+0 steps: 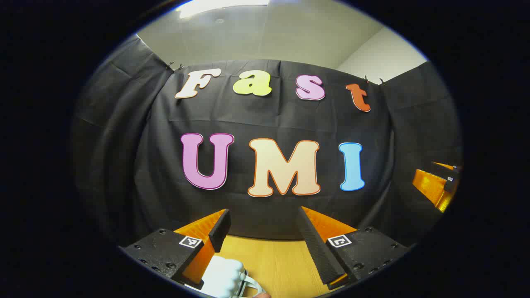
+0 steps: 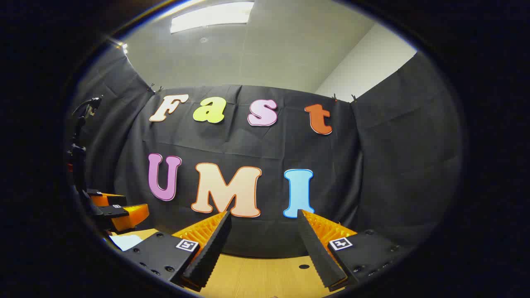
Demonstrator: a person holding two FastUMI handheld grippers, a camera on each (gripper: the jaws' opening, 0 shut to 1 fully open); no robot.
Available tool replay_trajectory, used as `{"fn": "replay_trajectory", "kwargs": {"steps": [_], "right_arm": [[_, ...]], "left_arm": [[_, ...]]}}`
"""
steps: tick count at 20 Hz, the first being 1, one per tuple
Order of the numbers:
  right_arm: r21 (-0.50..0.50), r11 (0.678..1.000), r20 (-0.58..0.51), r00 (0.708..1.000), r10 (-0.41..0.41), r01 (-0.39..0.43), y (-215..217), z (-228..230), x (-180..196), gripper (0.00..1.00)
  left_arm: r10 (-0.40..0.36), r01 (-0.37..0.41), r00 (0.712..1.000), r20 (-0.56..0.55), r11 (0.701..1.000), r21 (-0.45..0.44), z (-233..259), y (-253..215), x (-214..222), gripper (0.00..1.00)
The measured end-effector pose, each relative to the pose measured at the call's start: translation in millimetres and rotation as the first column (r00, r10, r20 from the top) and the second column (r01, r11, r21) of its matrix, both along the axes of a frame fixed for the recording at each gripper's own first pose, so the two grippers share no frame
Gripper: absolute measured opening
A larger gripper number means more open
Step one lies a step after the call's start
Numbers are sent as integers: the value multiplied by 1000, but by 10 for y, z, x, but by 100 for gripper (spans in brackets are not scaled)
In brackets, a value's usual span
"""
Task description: First open the suitcase, pack the skin care products into it, and then close the suitcase.
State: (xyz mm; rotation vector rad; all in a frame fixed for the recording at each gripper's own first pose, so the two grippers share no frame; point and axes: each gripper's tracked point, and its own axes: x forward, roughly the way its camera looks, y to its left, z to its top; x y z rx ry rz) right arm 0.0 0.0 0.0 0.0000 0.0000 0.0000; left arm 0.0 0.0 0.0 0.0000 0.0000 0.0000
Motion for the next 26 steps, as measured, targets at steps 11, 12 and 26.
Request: {"fn": "replay_trajectory", "kwargs": {"steps": [11, 12, 26], "right_arm": [[13, 1000, -16, 1000, -15, 15, -125, -58, -45, 98], [6, 1000, -16, 1000, -19, 19, -164, -71, -39, 98], [75, 993, -74, 993, 97, -91, -283, -529, -97, 98]], "left_arm": [[-6, 6, 999, 37, 1000, 10, 66, -47, -159, 94], [-9, 9, 1000, 25, 1000, 5, -1, -61, -165, 94], [30, 0, 947, -320, 996, 94, -1531, -156, -272, 95]]}}
